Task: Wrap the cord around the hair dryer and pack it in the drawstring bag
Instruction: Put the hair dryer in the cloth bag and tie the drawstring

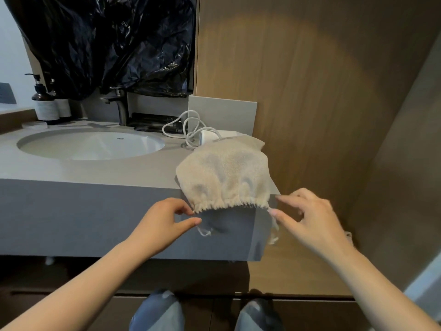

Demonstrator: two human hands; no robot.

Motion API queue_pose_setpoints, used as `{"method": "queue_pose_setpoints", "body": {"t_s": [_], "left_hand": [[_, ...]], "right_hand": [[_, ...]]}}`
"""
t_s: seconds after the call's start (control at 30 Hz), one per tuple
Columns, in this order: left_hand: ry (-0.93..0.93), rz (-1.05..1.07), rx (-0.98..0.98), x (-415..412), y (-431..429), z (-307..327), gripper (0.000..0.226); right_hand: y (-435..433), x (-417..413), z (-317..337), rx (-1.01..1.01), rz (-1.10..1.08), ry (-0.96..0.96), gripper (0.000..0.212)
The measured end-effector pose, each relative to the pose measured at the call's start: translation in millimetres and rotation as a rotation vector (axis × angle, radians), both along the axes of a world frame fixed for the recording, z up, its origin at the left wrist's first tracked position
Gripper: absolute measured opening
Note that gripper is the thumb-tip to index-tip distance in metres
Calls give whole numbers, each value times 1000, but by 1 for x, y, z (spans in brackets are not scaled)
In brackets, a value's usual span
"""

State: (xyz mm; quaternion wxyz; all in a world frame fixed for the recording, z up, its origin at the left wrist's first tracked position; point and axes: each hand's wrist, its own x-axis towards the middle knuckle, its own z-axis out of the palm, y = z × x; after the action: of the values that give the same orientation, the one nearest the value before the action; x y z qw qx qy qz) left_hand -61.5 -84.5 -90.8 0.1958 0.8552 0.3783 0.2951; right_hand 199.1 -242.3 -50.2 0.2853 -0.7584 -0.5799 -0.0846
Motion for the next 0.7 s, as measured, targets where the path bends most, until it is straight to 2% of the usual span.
{"method": "queue_pose_setpoints", "body": {"t_s": [0.1,0.23,0.33,0.43,0.53,0.63,0.7], "left_hand": [[-45,32,-84,1,-2,-5,25],[-142,62,-152,4,1,-8,23],[-134,26,-184,5,4,-6,11],[-136,-6,-163,0,6,-2,14],[-126,-41,-87,-9,10,1,9],[-33,-123,109,-14,16,10,8],[-26,-160,204,-18,23,18,8]], "right_hand": [[6,-7,-12,-71,80,80,38],[13,-14,-12,-11,119,196,18],[14,-16,-10,8,143,215,15],[13,-10,-8,52,138,214,13],[10,-1,-5,58,99,178,13],[14,3,-5,78,46,-14,11],[15,9,0,159,4,-46,11]]}}
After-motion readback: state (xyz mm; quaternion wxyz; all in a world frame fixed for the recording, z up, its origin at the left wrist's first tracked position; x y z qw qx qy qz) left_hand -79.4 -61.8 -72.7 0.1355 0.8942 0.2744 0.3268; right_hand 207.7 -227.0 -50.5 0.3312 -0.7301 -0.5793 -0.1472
